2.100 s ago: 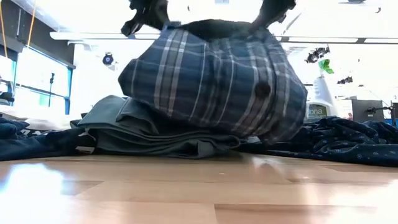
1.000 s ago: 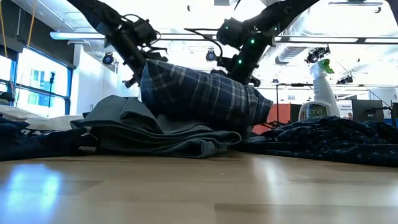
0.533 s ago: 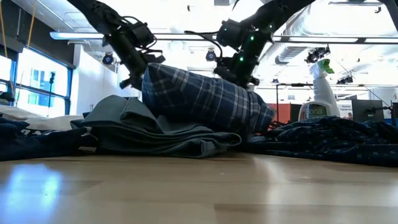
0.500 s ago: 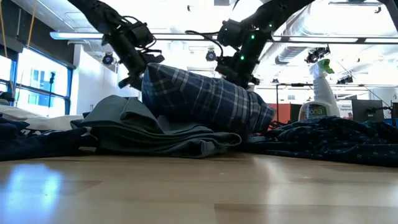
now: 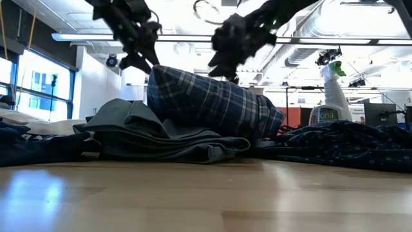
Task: Fold Laundry from Bin
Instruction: Fold the checkered blue polo
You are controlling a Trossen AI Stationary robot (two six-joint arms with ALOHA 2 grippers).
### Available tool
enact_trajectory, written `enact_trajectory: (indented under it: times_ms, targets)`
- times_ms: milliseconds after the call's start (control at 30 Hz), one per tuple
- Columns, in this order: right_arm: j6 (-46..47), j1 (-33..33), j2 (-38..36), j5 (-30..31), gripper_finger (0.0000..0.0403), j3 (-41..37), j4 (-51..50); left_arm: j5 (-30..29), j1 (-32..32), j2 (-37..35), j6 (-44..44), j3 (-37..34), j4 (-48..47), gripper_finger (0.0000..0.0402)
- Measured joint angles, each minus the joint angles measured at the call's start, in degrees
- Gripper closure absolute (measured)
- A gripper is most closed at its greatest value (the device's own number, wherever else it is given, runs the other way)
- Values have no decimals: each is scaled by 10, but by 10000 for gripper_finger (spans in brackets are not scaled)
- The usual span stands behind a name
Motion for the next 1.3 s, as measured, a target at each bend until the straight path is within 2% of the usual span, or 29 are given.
enact_trajectory:
  times_ms: [100, 200, 267, 367, 467, 700, 833, 933, 1033, 1133, 1233, 1300]
  targets:
    - [15, 28, 40, 18, 320, -10, 88, -25, -12, -13, 0, 0, 5, 238]
    - [82, 39, 70, 148, 369, -9, 171, -31, -21, -14, 0, 0, 5, 238]
    - [145, 34, 79, 274, 393, -9, 199, -30, -27, -14, -2, 0, 4, 238]
    - [224, 19, 76, 437, 390, -9, 181, -29, -40, -14, -4, 0, 4, 238]
    - [217, -3, 73, 484, 386, -9, 136, -28, -50, -14, -4, 0, 4, 238]
    - [180, -35, 18, 387, 401, -7, 104, -23, -71, -12, 9, 0, 5, 238]
    - [116, -28, -17, 244, 399, -7, 58, 41, -78, 14, 1, 0, 25, 239]
    - [63, 3, -30, 136, 402, -36, 59, 50, -86, 59, 0, 0, 81, 239]
    - [58, 44, -27, 58, 402, -104, 113, 62, -95, 114, 8, 0, 91, 239]
    - [49, 92, -26, 49, 402, -186, 228, 85, -112, 154, 55, 0, -3, 239]
    - [43, 135, -19, 44, 402, -261, 354, 36, -137, 178, 117, -22, -103, 239]
    - [50, 154, -7, 58, 402, -300, 438, -5, -148, 182, 140, -60, -98, 239]
